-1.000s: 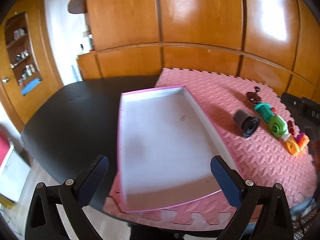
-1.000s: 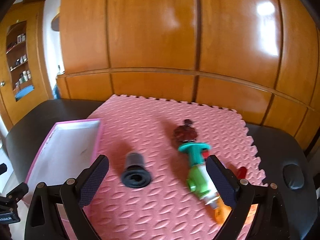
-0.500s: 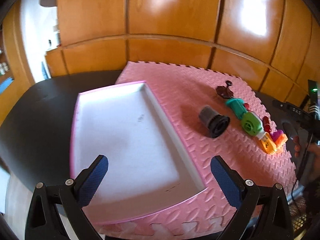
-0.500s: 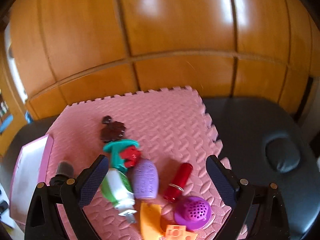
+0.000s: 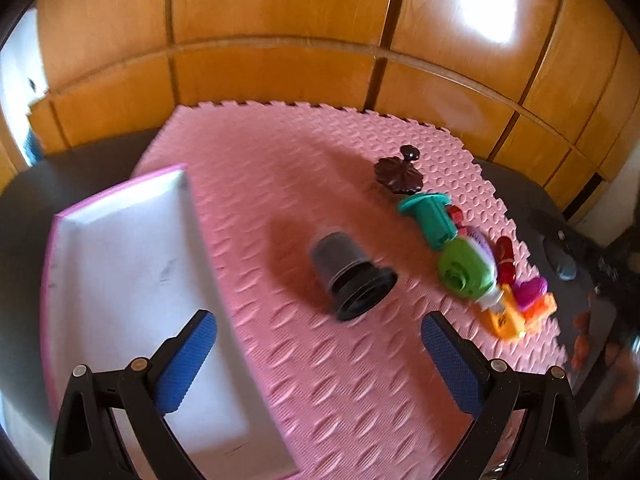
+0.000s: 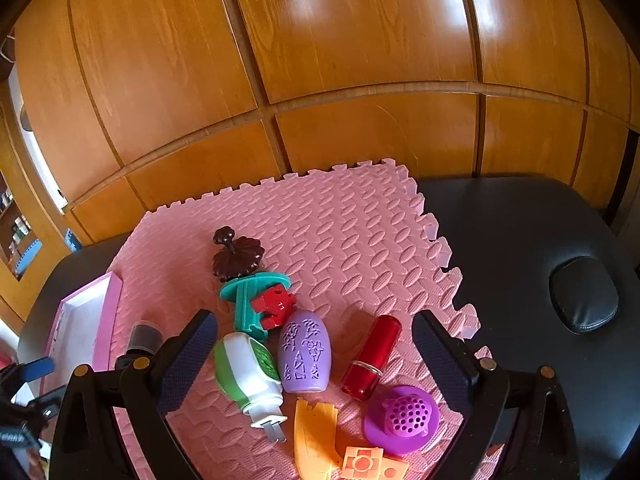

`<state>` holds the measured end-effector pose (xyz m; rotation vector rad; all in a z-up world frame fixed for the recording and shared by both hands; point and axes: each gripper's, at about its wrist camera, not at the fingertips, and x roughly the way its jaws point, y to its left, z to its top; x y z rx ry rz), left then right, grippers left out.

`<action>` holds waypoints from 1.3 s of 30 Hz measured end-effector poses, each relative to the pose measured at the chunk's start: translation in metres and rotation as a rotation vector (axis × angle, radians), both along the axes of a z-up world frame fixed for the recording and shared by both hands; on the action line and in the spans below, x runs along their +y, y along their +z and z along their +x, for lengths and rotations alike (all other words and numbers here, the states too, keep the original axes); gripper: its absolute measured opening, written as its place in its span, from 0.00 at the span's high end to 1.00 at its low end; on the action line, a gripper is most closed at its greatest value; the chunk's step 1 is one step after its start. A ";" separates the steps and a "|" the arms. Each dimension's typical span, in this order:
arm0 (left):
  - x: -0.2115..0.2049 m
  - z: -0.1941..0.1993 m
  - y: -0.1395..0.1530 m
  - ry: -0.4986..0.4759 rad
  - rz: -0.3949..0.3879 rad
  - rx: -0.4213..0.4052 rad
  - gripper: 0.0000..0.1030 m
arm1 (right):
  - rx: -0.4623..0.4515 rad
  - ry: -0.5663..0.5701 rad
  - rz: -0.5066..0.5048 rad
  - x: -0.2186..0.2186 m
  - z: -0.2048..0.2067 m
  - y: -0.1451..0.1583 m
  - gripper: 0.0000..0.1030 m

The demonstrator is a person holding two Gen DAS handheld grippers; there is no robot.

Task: Organize rigid objects
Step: 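Grasp the black cylinder cup with the left tool, then drop the black cup in the tray with left tool while right tool grasps freshener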

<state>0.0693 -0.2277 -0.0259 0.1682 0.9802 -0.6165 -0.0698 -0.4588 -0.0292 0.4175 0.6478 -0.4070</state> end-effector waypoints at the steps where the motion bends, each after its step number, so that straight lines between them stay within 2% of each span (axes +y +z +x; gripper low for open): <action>1: -0.006 0.005 -0.002 0.003 0.001 0.011 0.01 | -0.002 -0.001 0.000 -0.001 0.000 0.001 0.04; 9: -0.036 0.039 -0.020 0.035 -0.014 0.102 0.02 | -0.009 -0.005 -0.011 -0.001 0.000 0.004 0.04; 14: -0.050 0.052 -0.035 0.056 -0.006 0.160 0.10 | -0.017 -0.013 -0.012 -0.003 -0.001 0.006 0.04; 18: -0.060 0.055 -0.045 0.050 0.015 0.185 0.31 | -0.022 -0.017 0.002 -0.005 -0.002 0.005 0.04; 19: -0.063 0.056 -0.050 0.048 0.020 0.198 0.47 | -0.022 -0.017 0.002 -0.005 -0.001 0.005 0.04; 20: -0.064 0.056 -0.055 0.057 0.039 0.203 0.52 | -0.019 -0.018 0.001 -0.004 -0.001 0.005 0.04; 21: -0.066 0.053 -0.053 0.062 0.050 0.151 0.58 | -0.017 -0.018 0.001 -0.004 0.000 0.004 0.04; 23: -0.069 0.048 -0.055 0.027 0.055 0.129 0.58 | -0.014 -0.016 0.006 -0.004 0.000 0.003 0.04; 26: -0.064 0.042 -0.057 0.027 0.054 0.113 0.58 | -0.019 -0.015 0.035 -0.008 0.000 0.001 0.09; 31: -0.049 0.032 -0.047 0.016 0.031 0.090 0.58 | -0.052 0.059 0.147 -0.011 0.001 -0.003 0.20; 36: -0.034 0.016 -0.038 0.003 0.005 0.090 0.58 | -0.014 0.192 0.142 0.014 0.015 -0.009 0.20; 39: -0.025 0.006 -0.033 -0.004 -0.009 0.085 0.58 | 0.035 0.254 0.100 0.032 0.024 -0.015 0.20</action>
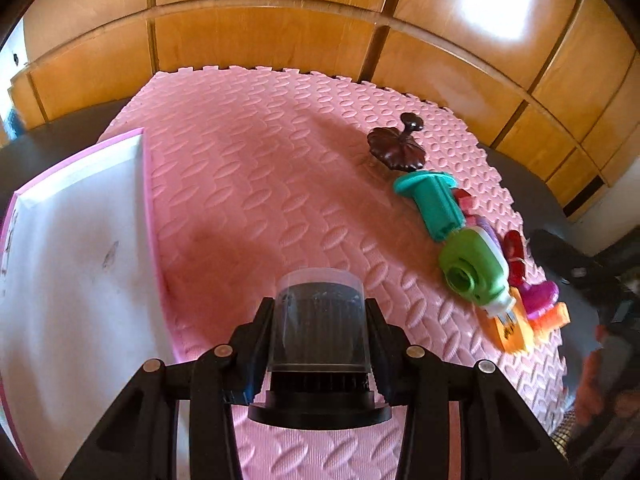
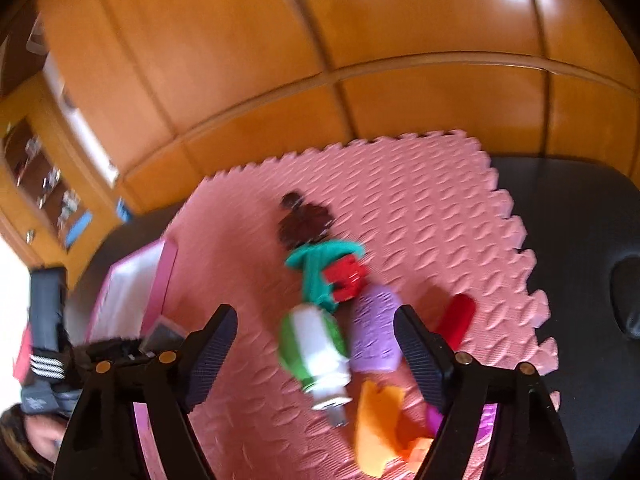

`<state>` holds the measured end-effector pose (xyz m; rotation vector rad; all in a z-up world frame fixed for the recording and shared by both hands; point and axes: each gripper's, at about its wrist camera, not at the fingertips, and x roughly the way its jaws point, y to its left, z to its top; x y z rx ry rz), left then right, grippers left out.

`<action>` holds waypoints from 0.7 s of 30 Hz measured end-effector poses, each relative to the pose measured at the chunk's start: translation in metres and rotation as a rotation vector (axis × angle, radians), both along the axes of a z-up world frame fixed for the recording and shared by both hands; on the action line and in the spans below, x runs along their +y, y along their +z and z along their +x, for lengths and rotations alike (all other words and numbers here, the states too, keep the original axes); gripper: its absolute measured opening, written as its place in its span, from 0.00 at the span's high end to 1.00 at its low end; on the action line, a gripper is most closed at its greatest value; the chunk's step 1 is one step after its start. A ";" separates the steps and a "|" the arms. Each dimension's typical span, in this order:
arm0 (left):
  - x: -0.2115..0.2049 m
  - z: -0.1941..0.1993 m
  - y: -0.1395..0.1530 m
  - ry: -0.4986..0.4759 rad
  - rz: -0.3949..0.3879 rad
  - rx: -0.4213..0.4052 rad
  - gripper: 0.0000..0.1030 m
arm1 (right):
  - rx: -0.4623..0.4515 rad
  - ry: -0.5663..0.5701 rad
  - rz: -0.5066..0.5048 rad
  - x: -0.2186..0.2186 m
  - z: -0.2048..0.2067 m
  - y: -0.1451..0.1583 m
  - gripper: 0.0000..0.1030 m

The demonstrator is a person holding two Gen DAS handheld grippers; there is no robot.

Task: Organize rigid objects
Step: 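Drop the black cup in the tray with left tool while right tool grasps freshener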

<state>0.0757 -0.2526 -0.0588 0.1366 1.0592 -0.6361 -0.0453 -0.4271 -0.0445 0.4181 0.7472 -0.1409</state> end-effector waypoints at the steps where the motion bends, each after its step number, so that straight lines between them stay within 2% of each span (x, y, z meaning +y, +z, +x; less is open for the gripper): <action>1: 0.001 -0.003 0.001 -0.003 -0.003 -0.003 0.58 | 0.014 0.015 -0.017 0.005 0.003 -0.003 0.20; 6: 0.015 -0.018 0.009 -0.007 -0.026 -0.008 0.58 | 0.079 0.062 -0.061 0.020 0.019 -0.018 0.20; 9: 0.024 -0.023 0.013 -0.004 -0.038 -0.012 0.58 | 0.142 0.127 -0.031 0.027 0.028 -0.033 0.20; 14: 0.044 -0.031 0.024 0.010 -0.057 -0.035 0.58 | 0.086 0.225 0.021 0.042 0.025 -0.027 0.23; 21: 0.071 -0.032 0.031 0.060 -0.079 -0.041 0.58 | 0.131 0.152 0.006 0.034 0.027 -0.034 0.23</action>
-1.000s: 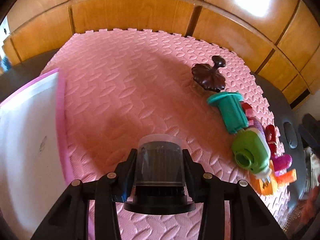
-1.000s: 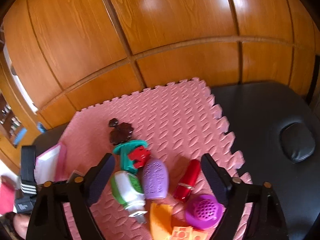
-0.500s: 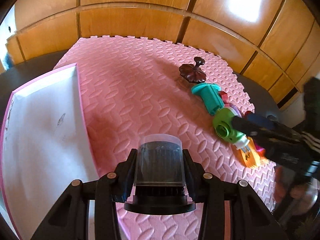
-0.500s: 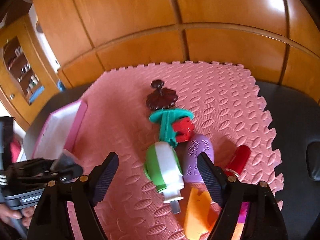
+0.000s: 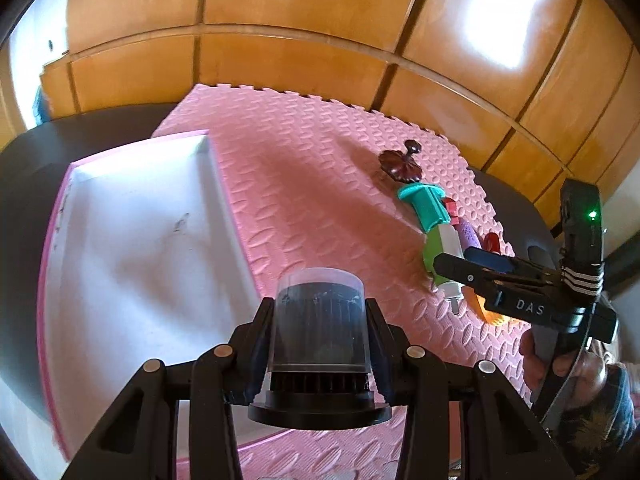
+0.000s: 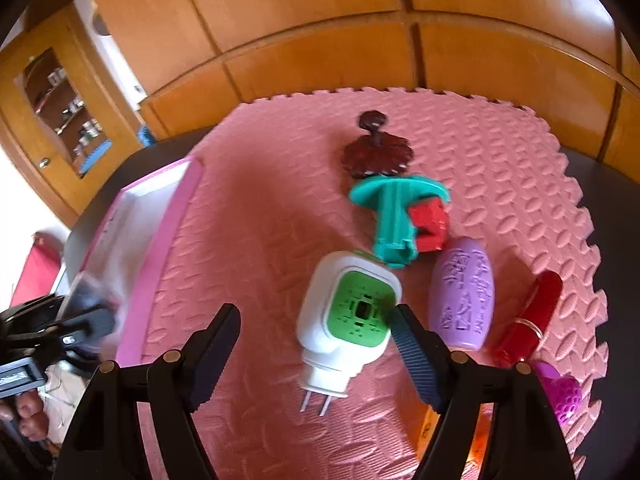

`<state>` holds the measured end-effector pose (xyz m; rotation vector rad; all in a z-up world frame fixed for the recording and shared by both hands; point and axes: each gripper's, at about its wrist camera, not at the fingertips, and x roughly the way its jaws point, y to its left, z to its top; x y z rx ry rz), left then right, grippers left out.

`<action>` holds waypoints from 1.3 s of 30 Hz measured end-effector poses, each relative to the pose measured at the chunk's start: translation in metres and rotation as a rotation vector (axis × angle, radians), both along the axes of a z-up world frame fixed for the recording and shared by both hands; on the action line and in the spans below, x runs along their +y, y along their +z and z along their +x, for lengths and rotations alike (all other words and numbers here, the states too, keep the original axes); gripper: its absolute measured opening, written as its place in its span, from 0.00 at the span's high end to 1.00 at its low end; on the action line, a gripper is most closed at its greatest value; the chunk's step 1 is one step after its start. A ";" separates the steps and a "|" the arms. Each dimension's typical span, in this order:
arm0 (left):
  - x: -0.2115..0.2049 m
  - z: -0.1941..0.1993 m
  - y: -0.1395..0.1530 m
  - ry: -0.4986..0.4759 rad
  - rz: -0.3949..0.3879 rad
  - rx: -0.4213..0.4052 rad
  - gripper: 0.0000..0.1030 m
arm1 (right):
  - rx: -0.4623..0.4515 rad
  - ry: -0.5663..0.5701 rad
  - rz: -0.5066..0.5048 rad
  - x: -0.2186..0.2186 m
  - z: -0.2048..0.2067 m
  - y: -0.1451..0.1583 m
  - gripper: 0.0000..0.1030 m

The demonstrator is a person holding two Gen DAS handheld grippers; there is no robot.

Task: Organize rigid objects
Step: 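Drop the black cup in the tray with left tool while right tool grasps freshener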

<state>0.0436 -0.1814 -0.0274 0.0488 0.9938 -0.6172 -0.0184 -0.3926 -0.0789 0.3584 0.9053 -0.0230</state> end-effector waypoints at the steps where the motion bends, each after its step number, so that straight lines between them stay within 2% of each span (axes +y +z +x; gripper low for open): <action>1: 0.005 0.000 0.001 0.008 -0.006 0.000 0.58 | 0.001 -0.012 -0.006 0.000 0.000 0.000 0.23; 5: 0.019 0.000 0.004 0.035 -0.015 -0.002 0.58 | -0.031 -0.023 0.003 0.000 0.001 0.006 0.22; 10: 0.036 0.003 0.005 0.069 -0.023 -0.001 0.58 | 0.020 -0.044 -0.012 -0.001 0.007 -0.004 0.21; 14: 0.046 0.006 0.006 0.090 -0.029 0.001 0.58 | 0.027 -0.049 -0.006 0.000 0.008 -0.007 0.21; 22: 0.065 0.016 0.001 0.132 -0.025 0.008 0.58 | 0.063 -0.042 0.042 -0.001 0.012 -0.019 0.21; 23: 0.069 0.019 0.001 0.141 -0.023 0.004 0.58 | 0.070 -0.035 0.064 0.000 0.013 -0.021 0.26; 24: 0.074 0.024 0.003 0.157 -0.021 -0.002 0.58 | 0.082 -0.040 0.063 0.001 0.013 -0.023 0.42; 25: 0.079 0.028 0.004 0.167 -0.022 -0.006 0.58 | 0.082 -0.057 0.028 0.001 0.012 -0.023 0.48; 30: 0.106 0.066 0.004 0.232 0.016 -0.034 0.58 | 0.080 -0.052 0.022 0.002 0.010 -0.023 0.48; 34: 0.124 0.102 -0.005 0.270 0.047 -0.026 0.58 | 0.077 -0.050 0.035 0.000 0.009 -0.023 0.48; 39: 0.127 0.131 -0.015 0.281 0.075 -0.022 0.58 | 0.074 -0.051 0.027 0.000 0.008 -0.023 0.48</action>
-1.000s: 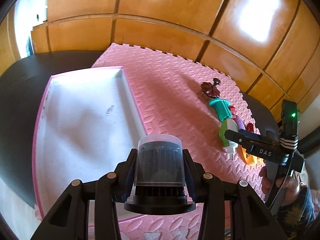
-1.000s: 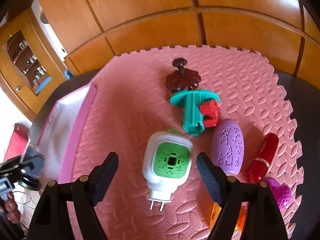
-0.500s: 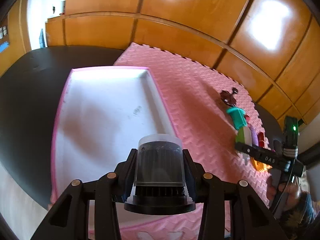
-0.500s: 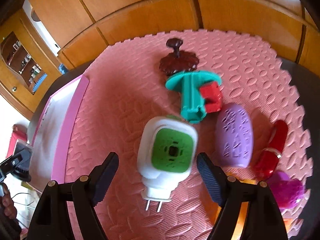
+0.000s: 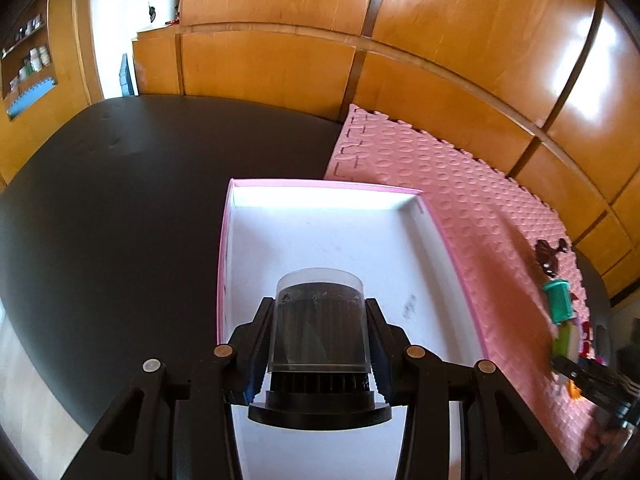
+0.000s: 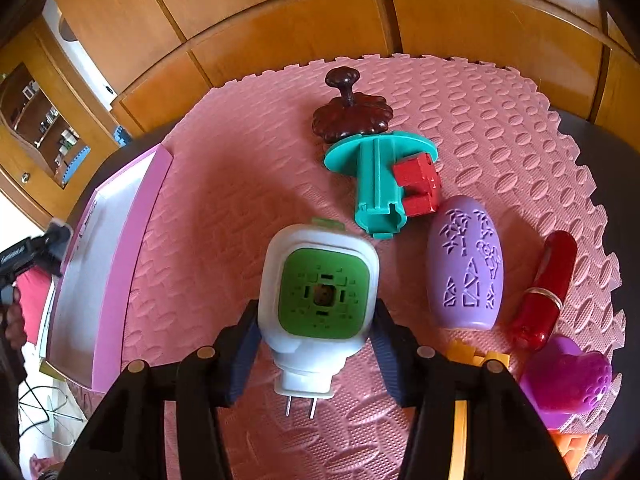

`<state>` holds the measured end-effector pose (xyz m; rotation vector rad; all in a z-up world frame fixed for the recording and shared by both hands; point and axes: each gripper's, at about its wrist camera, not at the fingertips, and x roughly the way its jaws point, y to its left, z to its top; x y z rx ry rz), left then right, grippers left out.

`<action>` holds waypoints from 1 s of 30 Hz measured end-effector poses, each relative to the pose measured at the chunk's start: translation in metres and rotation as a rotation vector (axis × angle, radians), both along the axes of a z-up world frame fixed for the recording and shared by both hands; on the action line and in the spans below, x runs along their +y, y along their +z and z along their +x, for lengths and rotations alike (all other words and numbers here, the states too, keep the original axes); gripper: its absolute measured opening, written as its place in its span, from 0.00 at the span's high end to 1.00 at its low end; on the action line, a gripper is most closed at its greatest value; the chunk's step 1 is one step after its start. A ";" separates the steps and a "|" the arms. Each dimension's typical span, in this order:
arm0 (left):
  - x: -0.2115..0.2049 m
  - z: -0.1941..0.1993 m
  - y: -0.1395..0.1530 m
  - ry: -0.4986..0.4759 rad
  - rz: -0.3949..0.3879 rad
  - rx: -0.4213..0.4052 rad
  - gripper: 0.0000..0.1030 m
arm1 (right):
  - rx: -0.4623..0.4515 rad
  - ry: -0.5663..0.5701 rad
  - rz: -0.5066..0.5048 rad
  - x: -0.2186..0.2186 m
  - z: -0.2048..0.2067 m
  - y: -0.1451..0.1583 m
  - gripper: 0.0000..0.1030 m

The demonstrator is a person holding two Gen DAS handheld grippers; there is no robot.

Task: Organize rigid objects
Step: 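Drop the black cup in the tray with left tool while right tool grasps freshener, then carry the white freshener into the tray and open the right tool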

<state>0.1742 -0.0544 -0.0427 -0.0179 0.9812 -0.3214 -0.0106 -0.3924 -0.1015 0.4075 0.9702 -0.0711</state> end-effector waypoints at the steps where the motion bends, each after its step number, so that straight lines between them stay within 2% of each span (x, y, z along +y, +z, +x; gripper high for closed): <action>1: -0.001 0.004 -0.002 0.002 0.011 -0.004 0.58 | -0.001 0.000 -0.005 0.001 0.000 0.000 0.48; 9: -0.008 0.030 -0.018 0.032 0.089 -0.012 0.57 | 0.002 0.017 -0.062 0.008 0.003 -0.001 0.48; 12: -0.007 0.027 -0.016 0.035 0.068 -0.015 0.40 | 0.005 0.024 -0.085 0.011 0.004 -0.001 0.48; 13: -0.005 0.023 -0.013 0.042 0.062 -0.028 0.36 | 0.006 0.025 -0.089 0.011 0.004 -0.001 0.48; 22: 0.002 -0.042 0.009 0.048 0.047 -0.098 0.35 | 0.000 -0.001 -0.035 0.003 0.003 0.000 0.49; 30: -0.007 -0.095 0.000 0.018 0.017 -0.061 0.35 | -0.016 -0.051 0.055 -0.009 -0.002 0.001 0.49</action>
